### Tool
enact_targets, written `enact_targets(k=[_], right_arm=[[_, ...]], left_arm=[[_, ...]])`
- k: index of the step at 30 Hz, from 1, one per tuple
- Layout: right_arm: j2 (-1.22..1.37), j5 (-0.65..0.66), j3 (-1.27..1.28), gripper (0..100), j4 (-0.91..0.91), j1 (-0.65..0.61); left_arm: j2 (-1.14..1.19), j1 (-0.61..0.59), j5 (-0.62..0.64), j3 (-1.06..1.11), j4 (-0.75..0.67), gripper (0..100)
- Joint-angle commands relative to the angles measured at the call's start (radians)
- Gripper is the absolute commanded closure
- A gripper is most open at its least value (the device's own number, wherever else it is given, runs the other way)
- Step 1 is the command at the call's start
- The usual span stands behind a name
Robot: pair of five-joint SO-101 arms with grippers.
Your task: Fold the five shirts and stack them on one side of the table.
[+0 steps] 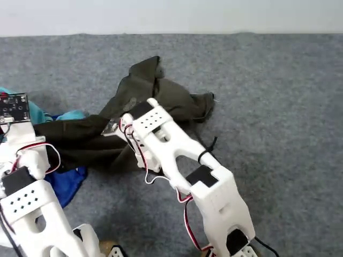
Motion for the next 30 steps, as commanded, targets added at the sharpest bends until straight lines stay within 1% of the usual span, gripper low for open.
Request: enact_targets(k=[1,4,8,11,15,19,23,26,30], right_arm=[[0.021,0.0,-0.011,70.0,-0.056,-0.004],[0.062,-0.035,-0.011,75.1,-0.082,-0.004],[0.114,-0.025,-0.011,90.0,-0.081,-0.002],[0.133,-0.02,-0.011,98.9,-0.074,-0.001],[0.12,-0.02,-0.026,98.8,-0.056,0.024],[0.074,-0.018,-0.083,98.8,0.012,0.082],[-0.008,0.009,-0.109,98.8,0.09,0.153],[-0.111,0.009,-0.084,98.8,0.097,0.222],[-0.283,0.011,0.003,98.8,0.097,0.305]], left_arm=[[-0.011,-0.002,0.011,-0.007,-0.02,98],[-0.011,-0.002,0.011,-0.008,-0.02,98],[-0.011,-0.003,0.011,-0.007,-0.018,98],[-0.011,-0.003,0.011,-0.007,-0.018,98],[-0.011,-0.003,0.011,-0.007,-0.018,98],[-0.012,-0.003,0.006,-0.007,-0.017,98],[-0.012,0.006,0.005,-0.018,0.031,98],[-0.012,0.049,-0.018,-0.018,0.092,98],[-0.008,0.167,-0.101,-0.007,0.181,98]])
